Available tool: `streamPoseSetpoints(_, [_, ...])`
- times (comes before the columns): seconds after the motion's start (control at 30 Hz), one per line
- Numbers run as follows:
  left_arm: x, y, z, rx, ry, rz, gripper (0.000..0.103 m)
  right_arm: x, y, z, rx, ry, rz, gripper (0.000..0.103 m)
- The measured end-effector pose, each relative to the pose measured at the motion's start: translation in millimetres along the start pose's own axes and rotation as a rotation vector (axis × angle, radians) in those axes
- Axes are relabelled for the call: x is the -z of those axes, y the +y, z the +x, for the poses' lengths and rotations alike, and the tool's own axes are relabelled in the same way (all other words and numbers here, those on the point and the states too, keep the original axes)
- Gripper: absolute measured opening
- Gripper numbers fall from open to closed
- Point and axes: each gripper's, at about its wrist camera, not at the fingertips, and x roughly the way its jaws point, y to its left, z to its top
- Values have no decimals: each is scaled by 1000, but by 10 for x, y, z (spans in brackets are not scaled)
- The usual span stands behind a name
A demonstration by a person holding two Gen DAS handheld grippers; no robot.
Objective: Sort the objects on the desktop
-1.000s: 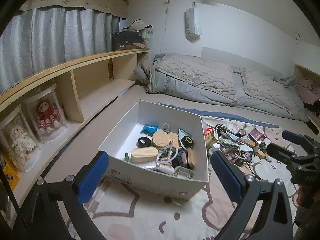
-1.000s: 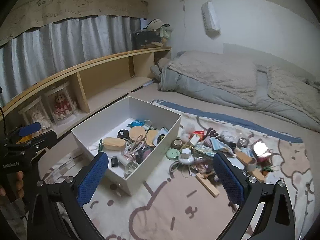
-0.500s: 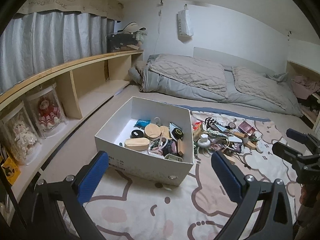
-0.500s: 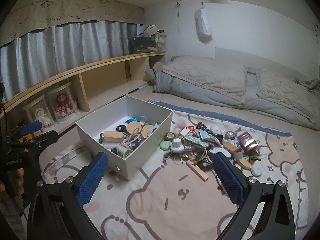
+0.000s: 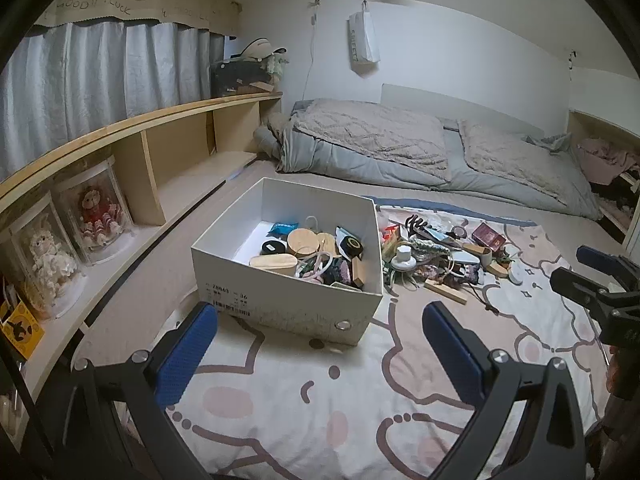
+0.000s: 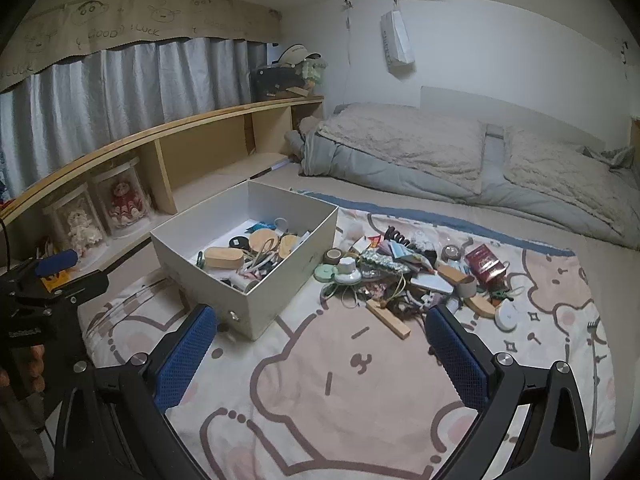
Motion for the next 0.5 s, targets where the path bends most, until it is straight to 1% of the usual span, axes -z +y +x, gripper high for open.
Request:
streamPoseSetpoints(0.23, [41,-59,8,-16,2,18,103,52,31,-53,3,-1,-13,103])
streamPoseSetpoints(0.5, [47,-92,10,-9,4,24,103,58,7,-74,-4,-7,-6,103])
